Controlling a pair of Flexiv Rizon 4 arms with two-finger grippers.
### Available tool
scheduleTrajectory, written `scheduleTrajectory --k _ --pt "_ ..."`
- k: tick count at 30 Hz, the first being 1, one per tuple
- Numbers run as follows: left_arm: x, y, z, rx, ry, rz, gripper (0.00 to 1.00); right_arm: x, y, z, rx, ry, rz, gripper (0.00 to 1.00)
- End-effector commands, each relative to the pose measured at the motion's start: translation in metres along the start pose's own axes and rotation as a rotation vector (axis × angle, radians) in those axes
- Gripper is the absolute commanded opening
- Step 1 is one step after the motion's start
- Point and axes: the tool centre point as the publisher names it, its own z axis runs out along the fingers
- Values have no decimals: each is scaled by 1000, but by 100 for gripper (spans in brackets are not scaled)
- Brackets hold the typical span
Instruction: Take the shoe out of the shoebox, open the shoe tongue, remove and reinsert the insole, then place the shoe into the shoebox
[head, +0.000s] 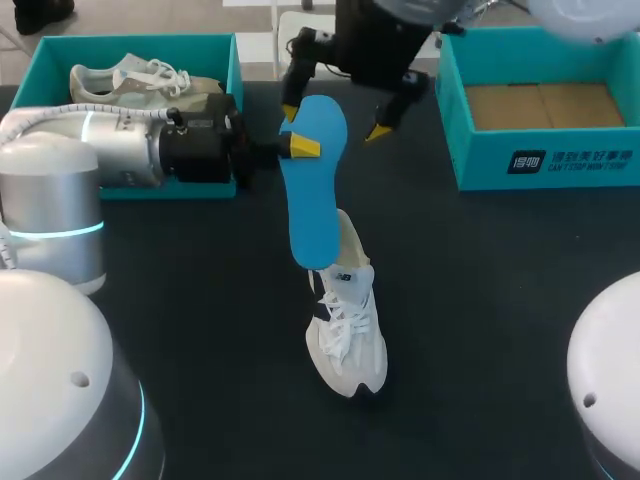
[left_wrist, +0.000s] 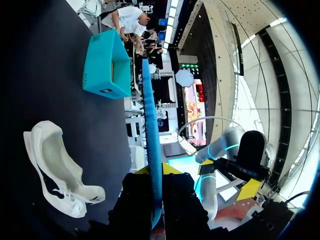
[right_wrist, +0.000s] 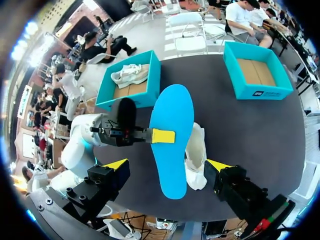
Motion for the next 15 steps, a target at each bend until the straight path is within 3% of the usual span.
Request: scheduleTrajectory --k 1,5,9,15 --pt "0 1 -1 0 -2 0 0 5 2 0 2 -119 1 100" --pt "0 1 -1 0 -2 0 0 15 -3 10 9 -123 -33 100" --pt "0 1 -1 0 -2 0 0 15 -4 16 -8 -177 -80 100" --pt "0 1 -1 0 -2 0 0 14 -3 22 31 -220 -103 100"
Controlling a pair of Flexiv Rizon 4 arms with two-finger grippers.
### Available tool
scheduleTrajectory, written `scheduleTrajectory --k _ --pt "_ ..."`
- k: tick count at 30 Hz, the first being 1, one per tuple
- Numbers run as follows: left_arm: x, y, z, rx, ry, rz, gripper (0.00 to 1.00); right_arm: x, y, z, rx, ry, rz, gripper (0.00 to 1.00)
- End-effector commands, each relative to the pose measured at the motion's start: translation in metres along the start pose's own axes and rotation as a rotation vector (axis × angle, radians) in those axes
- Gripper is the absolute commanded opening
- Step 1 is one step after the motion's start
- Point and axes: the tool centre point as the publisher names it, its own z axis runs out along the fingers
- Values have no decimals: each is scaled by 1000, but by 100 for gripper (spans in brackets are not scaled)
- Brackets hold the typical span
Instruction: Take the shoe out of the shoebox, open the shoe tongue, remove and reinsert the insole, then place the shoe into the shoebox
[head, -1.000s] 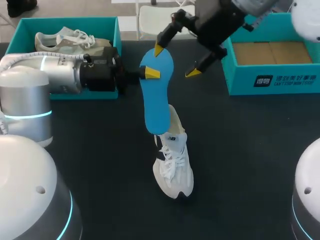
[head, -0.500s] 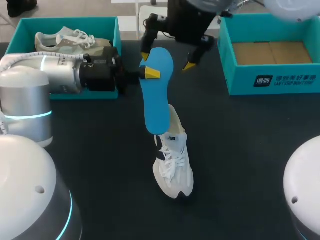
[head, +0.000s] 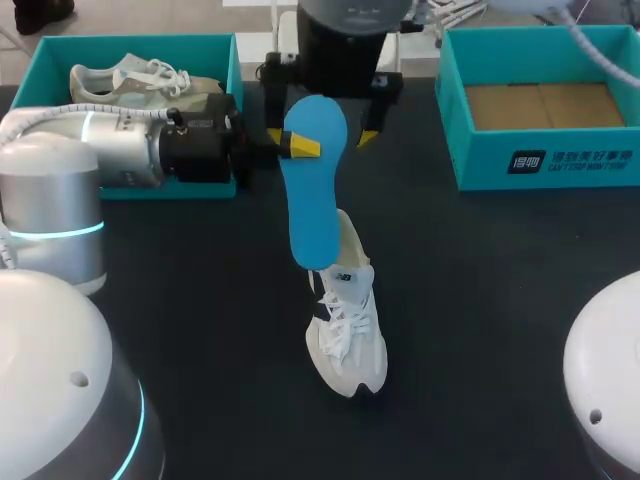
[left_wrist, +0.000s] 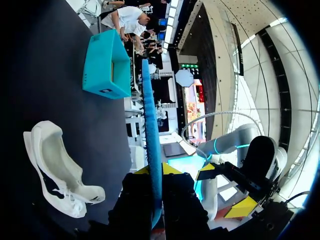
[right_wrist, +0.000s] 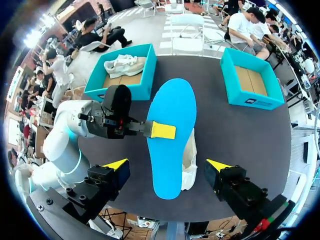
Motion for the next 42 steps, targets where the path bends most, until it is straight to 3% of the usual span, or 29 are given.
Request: scheduleTrajectory --k 1,9,24,25,28,42 --pt "0 1 -1 0 -2 0 0 7 7 4 8 -58 4 100" --pt "0 1 -1 0 -2 0 0 3 12 4 -47 -97 10 100" --pt "0 1 -1 0 -2 0 0 3 12 4 -47 -97 10 100" --pt "0 1 -1 0 -2 0 0 2 12 4 -82 -48 47 100" --pt "0 1 -1 0 -2 0 0 -5 9 6 -58 0 20 100" --pt "0 1 -1 0 -2 0 0 -49 10 7 -122 286 7 100"
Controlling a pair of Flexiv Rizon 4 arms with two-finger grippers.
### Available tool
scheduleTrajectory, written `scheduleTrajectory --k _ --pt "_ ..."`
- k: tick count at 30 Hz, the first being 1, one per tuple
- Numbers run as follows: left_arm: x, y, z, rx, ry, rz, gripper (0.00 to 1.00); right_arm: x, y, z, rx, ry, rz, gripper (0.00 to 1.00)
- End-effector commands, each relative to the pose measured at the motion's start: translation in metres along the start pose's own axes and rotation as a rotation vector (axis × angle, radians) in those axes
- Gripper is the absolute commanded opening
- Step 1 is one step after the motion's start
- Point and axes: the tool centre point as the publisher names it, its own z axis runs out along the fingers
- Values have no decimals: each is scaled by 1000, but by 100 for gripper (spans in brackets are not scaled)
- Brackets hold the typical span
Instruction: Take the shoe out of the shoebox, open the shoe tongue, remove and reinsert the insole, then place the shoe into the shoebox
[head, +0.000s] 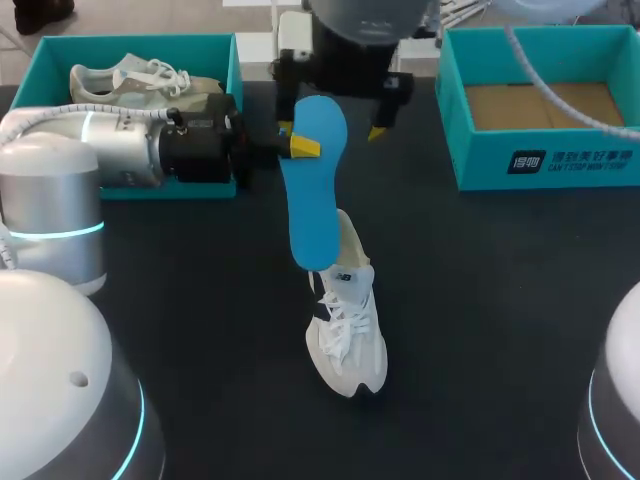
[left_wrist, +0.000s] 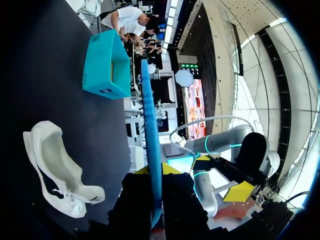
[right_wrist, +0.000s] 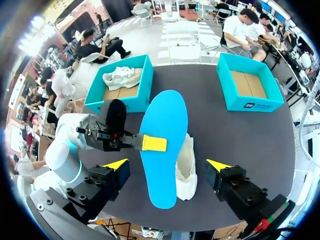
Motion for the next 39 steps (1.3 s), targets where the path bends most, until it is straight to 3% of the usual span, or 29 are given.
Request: scheduleTrajectory --k 1,6,15,22,31,39 --pt "0 1 -1 0 -2 0 0 -32 -3 5 -7 262 -37 100" --pt "0 1 -1 0 -2 0 0 -37 0 11 -42 401 -57 100" --pt "0 1 -1 0 -2 0 0 -40 -1 31 38 631 -94 100" --pt "0 1 -1 0 -2 0 0 -46 2 38 28 807 -62 100" --pt "0 1 -1 0 -2 0 0 -55 2 41 67 916 -23 100" --pt "0 1 -1 0 -2 0 0 -57 -2 42 87 951 -31 100"
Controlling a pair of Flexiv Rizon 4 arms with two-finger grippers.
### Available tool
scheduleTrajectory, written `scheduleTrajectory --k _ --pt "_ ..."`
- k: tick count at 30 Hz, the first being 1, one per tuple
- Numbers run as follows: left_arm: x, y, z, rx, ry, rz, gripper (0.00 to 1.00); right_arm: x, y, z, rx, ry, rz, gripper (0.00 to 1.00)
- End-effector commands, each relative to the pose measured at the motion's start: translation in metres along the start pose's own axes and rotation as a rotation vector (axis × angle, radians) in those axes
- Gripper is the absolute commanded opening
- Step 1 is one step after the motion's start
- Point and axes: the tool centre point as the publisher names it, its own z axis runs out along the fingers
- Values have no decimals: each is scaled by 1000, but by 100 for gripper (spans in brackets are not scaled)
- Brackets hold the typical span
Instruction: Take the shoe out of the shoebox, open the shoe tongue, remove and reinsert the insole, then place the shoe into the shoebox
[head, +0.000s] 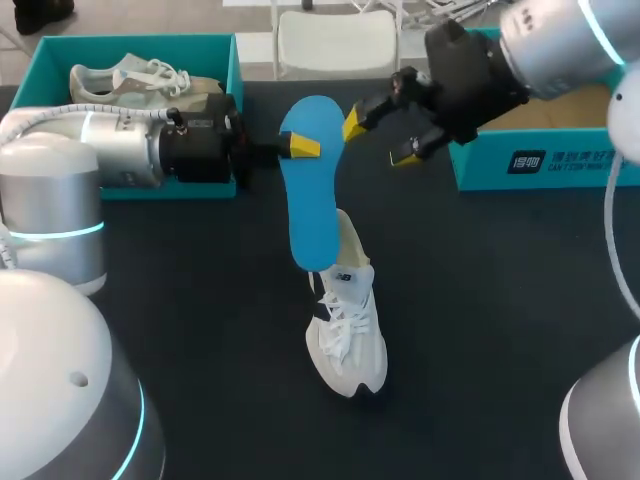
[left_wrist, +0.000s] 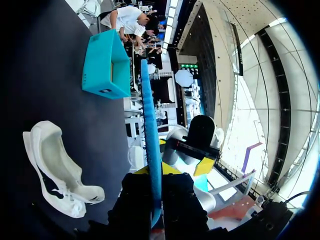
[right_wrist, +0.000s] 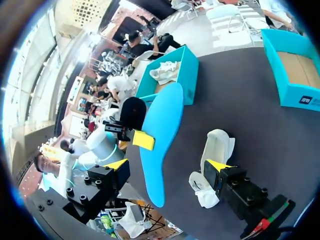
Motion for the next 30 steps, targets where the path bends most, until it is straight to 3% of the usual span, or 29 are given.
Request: scheduleTrajectory --k 1,21,30 --pt "0 1 -1 0 -2 0 0 -7 -5 3 -7 286 3 100" --pt "0 1 -1 0 -2 0 0 -21 -17 13 -90 409 49 100" --pt "0 1 -1 0 -2 0 0 -15 -8 9 -119 507 63 100"
